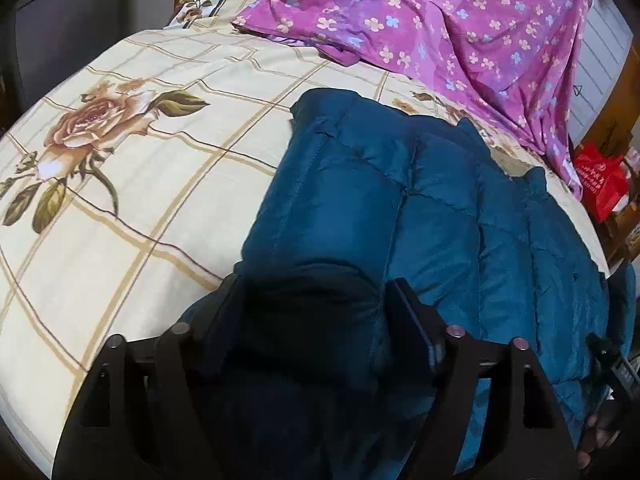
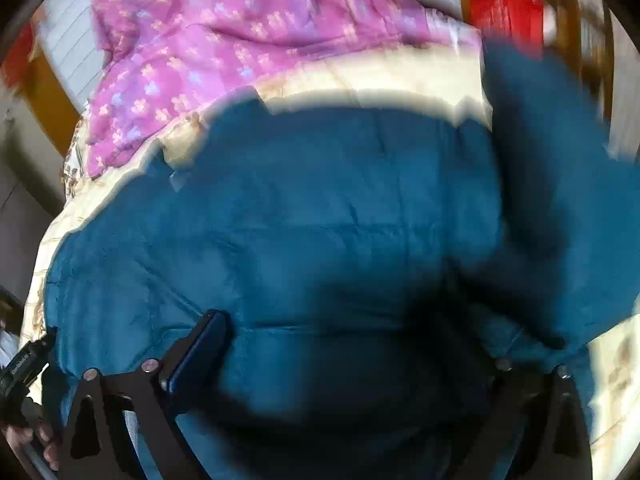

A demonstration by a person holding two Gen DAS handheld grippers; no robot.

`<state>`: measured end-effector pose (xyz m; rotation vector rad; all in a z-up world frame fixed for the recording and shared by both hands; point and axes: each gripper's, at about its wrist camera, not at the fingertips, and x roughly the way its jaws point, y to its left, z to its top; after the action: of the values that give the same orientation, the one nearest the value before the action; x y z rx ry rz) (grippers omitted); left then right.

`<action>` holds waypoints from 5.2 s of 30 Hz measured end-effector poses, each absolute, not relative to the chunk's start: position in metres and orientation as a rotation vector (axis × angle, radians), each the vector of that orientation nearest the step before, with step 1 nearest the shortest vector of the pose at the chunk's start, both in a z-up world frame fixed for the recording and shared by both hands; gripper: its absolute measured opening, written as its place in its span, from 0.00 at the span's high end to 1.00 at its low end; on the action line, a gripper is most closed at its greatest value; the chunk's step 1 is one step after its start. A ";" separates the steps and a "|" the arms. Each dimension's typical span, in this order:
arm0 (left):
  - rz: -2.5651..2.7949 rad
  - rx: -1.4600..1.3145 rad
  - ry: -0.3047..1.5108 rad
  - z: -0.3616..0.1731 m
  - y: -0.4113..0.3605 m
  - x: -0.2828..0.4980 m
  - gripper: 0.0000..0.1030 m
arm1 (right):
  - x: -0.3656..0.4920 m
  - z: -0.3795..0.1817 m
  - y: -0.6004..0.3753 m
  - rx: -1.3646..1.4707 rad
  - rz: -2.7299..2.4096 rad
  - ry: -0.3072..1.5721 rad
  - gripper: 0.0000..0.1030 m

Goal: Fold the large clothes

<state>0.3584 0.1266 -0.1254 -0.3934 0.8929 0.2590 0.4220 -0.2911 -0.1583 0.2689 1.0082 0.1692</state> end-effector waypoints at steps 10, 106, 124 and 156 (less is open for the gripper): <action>0.269 -0.406 0.825 -0.096 0.125 0.345 0.25 | 0.427 -0.163 -0.290 0.213 0.144 1.033 0.00; 0.427 -0.139 0.993 -0.090 0.103 0.334 0.23 | 0.307 -0.089 -0.170 0.328 0.634 0.698 0.86; 0.010 -0.309 0.986 -0.092 0.049 0.332 0.23 | 0.254 -0.098 -0.164 -0.161 0.331 0.839 0.13; -0.200 -0.497 0.952 -0.118 0.003 0.341 0.37 | 0.251 -0.146 -0.206 -0.196 0.352 0.983 0.00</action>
<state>0.3410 0.0027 -0.1175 -0.4967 0.9515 -0.2000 0.2512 -0.2056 -0.1459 -0.1960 0.9829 0.3516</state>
